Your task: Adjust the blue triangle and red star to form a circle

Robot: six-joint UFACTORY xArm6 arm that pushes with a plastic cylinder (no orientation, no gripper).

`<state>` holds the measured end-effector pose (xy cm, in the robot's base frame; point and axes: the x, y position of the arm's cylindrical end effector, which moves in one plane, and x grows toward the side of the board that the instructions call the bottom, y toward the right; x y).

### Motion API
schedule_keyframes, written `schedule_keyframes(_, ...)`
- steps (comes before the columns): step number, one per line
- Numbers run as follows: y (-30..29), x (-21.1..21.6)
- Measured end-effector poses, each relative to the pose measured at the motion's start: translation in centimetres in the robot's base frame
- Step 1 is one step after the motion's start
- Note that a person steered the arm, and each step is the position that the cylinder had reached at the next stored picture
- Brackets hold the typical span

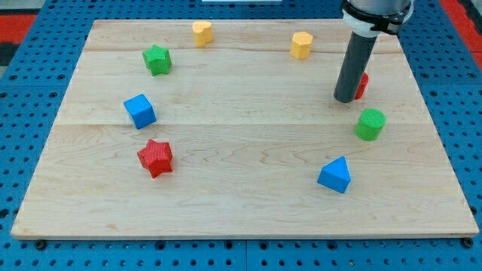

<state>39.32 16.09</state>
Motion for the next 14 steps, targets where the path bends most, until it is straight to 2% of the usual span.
schedule_keyframes(1,0.0,0.0)
schedule_keyframes(2,-2.6,1.5)
schedule_keyframes(3,-8.4,6.5)
schedule_keyframes(4,-10.0,10.6)
schedule_keyframes(7,-21.6,16.3)
schedule_keyframes(9,-26.7,21.3)
schedule_keyframes(11,-9.8,21.3)
schedule_keyframes(12,-3.8,21.1)
schedule_keyframes(13,3.0,19.1)
schedule_keyframes(14,0.5,19.0)
